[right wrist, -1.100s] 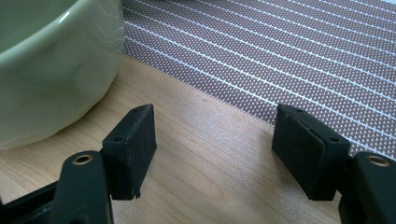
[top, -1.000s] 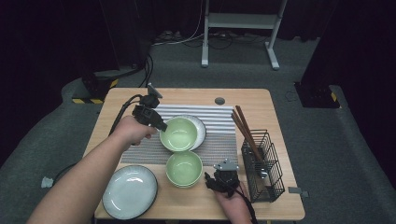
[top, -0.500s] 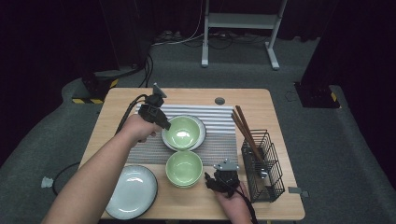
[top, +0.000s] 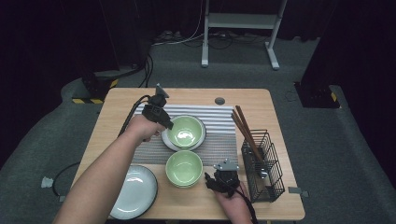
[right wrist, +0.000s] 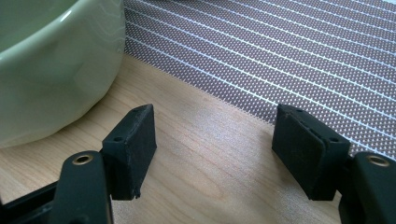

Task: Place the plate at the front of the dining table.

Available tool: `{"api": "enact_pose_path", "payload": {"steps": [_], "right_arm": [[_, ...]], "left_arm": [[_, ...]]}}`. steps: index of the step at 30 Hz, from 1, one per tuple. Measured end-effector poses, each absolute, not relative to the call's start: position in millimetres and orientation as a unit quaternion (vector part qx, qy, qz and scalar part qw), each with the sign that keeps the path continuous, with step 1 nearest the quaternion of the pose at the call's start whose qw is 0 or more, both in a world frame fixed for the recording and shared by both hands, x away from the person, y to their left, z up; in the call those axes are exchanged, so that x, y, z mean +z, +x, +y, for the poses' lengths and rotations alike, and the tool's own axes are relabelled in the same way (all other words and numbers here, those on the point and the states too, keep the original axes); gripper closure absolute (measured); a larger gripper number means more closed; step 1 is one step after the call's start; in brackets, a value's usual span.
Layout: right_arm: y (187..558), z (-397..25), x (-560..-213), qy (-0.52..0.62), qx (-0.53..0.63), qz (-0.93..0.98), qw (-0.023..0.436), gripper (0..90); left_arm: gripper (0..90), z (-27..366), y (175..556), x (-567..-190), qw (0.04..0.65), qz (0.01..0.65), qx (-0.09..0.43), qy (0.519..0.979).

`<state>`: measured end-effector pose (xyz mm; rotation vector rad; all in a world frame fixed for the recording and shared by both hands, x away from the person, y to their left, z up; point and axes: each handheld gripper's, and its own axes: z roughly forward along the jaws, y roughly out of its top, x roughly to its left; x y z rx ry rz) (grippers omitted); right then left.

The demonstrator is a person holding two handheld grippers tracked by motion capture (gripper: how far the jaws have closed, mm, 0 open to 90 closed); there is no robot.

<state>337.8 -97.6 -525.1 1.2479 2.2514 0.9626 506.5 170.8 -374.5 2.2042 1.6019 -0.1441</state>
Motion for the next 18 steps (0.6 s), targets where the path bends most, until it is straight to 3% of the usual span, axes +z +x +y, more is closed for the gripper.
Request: {"api": "enact_pose_path", "payload": {"steps": [18], "right_arm": [[337.2,-97.7,-525.1,0.445,0.344,0.804,0.194,30.0]], "left_arm": [[83.7,169.0,527.2,-401.5,0.200,0.591,-0.063,0.779]]}}
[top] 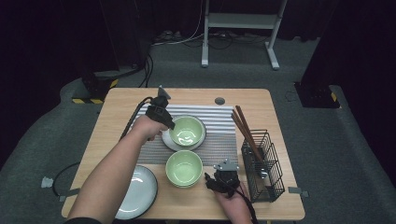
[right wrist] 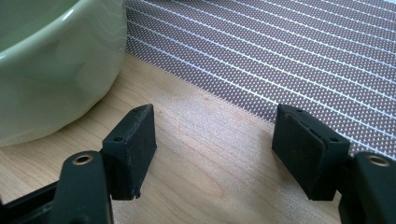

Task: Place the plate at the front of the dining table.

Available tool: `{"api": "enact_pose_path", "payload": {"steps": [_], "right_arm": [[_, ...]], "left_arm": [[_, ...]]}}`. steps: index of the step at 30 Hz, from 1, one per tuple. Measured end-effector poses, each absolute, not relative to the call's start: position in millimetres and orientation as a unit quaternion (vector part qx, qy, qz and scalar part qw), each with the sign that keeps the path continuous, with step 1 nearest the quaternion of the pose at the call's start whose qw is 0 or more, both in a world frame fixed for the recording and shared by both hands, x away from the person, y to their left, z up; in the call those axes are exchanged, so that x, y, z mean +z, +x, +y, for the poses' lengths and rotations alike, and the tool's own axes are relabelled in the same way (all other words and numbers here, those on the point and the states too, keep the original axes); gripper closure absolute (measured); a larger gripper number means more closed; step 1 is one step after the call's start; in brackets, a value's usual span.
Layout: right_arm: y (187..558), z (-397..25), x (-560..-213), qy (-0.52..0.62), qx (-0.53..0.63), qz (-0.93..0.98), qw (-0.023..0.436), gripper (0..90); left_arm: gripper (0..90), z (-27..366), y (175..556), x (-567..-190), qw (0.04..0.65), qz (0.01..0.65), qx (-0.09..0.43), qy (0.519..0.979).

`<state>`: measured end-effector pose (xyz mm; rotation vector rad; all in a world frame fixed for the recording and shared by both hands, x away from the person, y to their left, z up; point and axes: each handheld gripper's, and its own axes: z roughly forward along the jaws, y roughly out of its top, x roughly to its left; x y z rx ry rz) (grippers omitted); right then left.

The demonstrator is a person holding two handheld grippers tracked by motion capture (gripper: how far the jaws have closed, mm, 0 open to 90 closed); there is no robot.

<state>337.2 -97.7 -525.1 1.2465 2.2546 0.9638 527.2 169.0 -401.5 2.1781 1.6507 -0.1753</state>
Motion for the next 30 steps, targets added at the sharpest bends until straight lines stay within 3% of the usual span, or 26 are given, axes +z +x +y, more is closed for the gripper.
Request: {"api": "enact_pose_path", "payload": {"steps": [30], "right_arm": [[337.1,-97.6,-525.1,0.445,0.344,0.804,0.194,30.0]], "left_arm": [[83.8,173.3,541.5,-427.8,0.201,0.615,-0.065,0.759]]}}
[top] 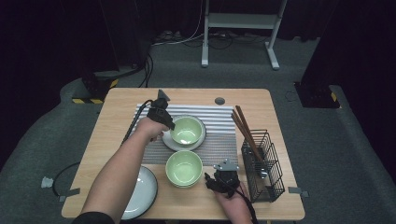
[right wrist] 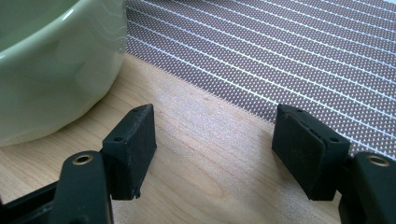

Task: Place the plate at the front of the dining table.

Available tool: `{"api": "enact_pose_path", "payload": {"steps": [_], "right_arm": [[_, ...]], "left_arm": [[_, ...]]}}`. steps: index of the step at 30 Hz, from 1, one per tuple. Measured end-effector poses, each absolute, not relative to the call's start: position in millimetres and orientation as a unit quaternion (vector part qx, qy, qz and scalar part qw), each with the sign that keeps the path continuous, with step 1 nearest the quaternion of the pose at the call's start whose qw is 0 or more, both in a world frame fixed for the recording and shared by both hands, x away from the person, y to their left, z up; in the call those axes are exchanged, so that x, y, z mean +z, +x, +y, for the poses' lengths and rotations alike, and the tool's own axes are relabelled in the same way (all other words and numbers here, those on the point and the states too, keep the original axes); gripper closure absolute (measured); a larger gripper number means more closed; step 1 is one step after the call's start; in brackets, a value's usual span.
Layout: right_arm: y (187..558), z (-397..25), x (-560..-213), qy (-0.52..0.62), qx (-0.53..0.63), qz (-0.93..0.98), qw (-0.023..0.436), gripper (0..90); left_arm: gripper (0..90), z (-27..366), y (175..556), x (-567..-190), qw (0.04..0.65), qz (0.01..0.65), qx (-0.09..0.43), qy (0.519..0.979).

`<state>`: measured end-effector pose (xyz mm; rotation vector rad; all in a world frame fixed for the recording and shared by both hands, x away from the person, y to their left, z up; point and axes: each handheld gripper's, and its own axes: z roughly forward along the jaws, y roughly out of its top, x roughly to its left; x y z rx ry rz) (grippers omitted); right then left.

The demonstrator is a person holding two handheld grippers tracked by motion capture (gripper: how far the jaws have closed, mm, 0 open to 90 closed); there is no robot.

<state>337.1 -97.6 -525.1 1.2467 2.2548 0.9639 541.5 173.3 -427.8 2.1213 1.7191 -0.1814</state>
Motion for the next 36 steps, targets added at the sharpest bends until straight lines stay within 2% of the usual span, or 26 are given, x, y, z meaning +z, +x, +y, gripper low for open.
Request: {"api": "enact_pose_path", "payload": {"steps": [36], "right_arm": [[337.8,-97.4,-525.1,0.443,0.344,0.804,0.196,30.3]], "left_arm": [[84.4,173.8,547.3,-437.1,0.201,0.628,-0.055,0.750]]}}
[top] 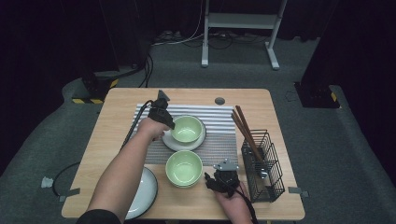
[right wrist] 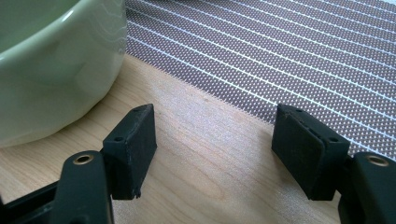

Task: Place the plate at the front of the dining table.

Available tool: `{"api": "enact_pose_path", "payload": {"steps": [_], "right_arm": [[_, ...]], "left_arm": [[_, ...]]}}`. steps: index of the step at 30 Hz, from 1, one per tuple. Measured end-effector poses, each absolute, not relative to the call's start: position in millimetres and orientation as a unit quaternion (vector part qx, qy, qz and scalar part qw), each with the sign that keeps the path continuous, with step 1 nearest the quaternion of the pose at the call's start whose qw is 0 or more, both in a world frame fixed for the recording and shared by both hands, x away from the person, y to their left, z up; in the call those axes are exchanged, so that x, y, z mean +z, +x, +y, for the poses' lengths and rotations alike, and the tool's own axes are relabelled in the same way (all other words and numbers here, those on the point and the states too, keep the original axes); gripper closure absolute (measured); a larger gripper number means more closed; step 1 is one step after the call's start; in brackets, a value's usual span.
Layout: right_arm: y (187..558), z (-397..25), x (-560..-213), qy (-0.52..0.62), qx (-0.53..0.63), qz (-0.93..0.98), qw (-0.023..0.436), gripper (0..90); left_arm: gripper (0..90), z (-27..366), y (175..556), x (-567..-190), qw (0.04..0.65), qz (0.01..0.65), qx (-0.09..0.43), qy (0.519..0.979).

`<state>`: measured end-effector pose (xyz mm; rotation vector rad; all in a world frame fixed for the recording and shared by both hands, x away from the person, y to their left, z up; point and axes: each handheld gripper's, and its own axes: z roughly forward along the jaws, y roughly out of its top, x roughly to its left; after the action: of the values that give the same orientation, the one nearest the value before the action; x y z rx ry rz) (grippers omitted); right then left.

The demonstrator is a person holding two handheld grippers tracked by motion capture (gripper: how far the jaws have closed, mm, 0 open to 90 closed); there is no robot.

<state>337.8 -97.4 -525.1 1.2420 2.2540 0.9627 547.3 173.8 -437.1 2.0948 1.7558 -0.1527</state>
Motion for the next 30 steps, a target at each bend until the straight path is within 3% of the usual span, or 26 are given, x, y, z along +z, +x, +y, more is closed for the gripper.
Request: {"api": "enact_pose_path", "payload": {"steps": [20,30], "right_arm": [[337.8,-97.4,-525.1,0.443,0.344,0.804,0.195,30.2],[337.6,-97.4,-525.0,0.443,0.344,0.805,0.194,30.2]], "left_arm": [[83.6,166.3,542.6,-435.5,0.196,0.627,-0.040,0.753],[68.9,162.2,538.9,-431.7,0.195,0.620,-0.018,0.759]]}}
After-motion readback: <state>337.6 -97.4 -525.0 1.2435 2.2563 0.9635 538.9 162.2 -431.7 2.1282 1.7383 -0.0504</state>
